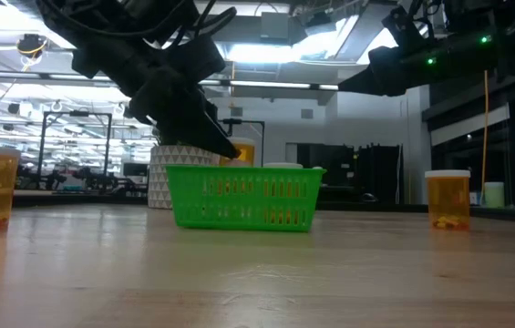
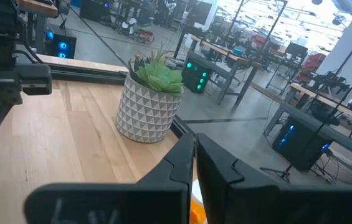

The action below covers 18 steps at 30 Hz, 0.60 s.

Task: Pick and place pill bottles into a basket
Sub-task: Put the orange medicine bottle into the green bin

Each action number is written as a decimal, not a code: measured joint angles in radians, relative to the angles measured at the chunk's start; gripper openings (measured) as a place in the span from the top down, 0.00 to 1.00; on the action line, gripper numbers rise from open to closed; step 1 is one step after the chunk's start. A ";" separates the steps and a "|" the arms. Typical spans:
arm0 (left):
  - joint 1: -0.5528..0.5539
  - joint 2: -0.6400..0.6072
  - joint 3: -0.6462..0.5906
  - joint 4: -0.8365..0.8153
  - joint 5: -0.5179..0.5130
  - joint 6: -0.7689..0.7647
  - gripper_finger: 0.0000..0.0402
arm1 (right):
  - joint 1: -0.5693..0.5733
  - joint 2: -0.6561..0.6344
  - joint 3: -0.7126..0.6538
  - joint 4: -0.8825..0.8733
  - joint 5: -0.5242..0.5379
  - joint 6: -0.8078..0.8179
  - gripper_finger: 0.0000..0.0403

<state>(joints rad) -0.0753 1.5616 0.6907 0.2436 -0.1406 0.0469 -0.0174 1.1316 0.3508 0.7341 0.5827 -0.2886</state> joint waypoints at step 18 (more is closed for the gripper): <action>0.000 0.051 0.000 0.036 0.002 -0.008 0.47 | 0.000 0.000 0.000 -0.001 0.000 0.000 0.94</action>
<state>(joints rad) -0.0757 1.6131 0.6903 0.2791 -0.1383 0.0394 -0.0175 1.1316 0.3511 0.7332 0.5827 -0.2886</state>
